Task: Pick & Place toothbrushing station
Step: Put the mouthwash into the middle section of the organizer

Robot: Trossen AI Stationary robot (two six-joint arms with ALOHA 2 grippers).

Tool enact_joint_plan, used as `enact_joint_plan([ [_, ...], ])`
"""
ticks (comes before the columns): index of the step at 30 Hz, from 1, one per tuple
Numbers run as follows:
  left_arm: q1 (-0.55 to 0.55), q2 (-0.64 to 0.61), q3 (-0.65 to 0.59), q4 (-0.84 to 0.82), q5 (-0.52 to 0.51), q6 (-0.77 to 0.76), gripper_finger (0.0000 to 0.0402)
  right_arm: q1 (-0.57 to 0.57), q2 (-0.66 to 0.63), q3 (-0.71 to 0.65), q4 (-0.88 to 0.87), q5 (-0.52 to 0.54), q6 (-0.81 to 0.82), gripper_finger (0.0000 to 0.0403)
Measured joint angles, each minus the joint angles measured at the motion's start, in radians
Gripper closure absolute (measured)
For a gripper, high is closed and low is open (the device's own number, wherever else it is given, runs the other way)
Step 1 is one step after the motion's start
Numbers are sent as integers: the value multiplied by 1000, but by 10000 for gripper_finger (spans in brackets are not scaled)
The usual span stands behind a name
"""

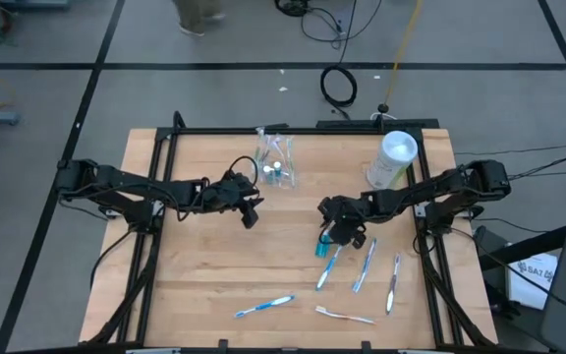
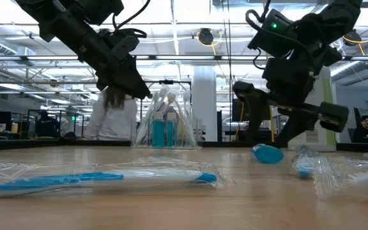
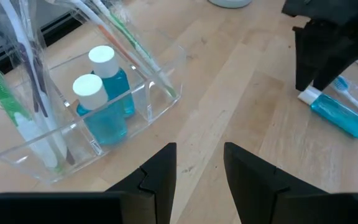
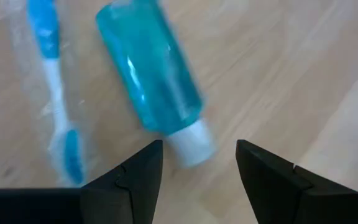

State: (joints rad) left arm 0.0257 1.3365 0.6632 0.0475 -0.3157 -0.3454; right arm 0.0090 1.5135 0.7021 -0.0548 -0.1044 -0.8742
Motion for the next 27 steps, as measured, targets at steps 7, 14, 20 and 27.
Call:
enact_joint_plan([
  [7, 0, 0, 0, 0, 0, 7, 261, 28, 20, 0, 0, -5, -55, 207],
  [14, 0, 0, 0, 0, 0, 10, 261, 55, 52, 2, 35, -2, -108, 207],
  [20, 0, 0, 0, -2, 0, 9, 261, 58, 53, 2, 33, -2, -77, 215],
  [27, 0, 0, 0, -3, 0, 9, 261, 59, 55, 2, 18, -5, -51, 273],
])
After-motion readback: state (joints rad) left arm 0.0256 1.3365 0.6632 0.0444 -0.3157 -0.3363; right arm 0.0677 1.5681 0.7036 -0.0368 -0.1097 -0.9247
